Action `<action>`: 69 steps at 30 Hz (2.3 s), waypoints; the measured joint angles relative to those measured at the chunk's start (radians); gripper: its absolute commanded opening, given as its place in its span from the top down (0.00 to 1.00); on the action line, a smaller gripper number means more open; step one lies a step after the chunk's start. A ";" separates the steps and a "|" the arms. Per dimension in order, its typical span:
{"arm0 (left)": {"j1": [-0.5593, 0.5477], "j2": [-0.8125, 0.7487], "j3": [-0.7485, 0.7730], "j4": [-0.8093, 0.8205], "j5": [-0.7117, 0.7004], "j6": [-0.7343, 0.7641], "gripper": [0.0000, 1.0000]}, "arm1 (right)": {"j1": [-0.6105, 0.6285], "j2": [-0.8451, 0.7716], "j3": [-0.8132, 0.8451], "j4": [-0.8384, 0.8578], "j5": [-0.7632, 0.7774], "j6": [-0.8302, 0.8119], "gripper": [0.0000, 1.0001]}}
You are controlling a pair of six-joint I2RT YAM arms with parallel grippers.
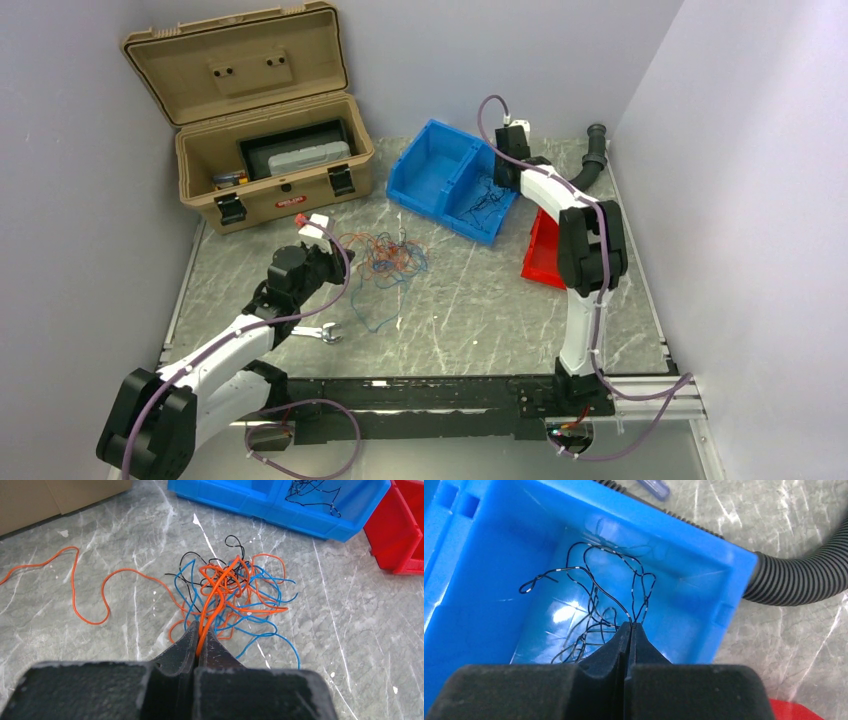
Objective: Untangle the cables
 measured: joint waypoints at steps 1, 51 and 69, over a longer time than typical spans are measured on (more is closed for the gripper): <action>0.000 0.000 0.000 0.000 0.000 0.000 1.00 | 0.007 0.016 0.014 -0.011 0.003 -0.004 1.00; 0.000 -0.041 -0.050 0.085 0.114 0.078 1.00 | 0.353 -0.468 -0.570 0.301 -0.488 0.027 0.20; 0.000 -0.106 -0.074 0.096 0.124 0.079 1.00 | 0.407 -0.260 -0.540 0.402 -0.491 0.049 0.32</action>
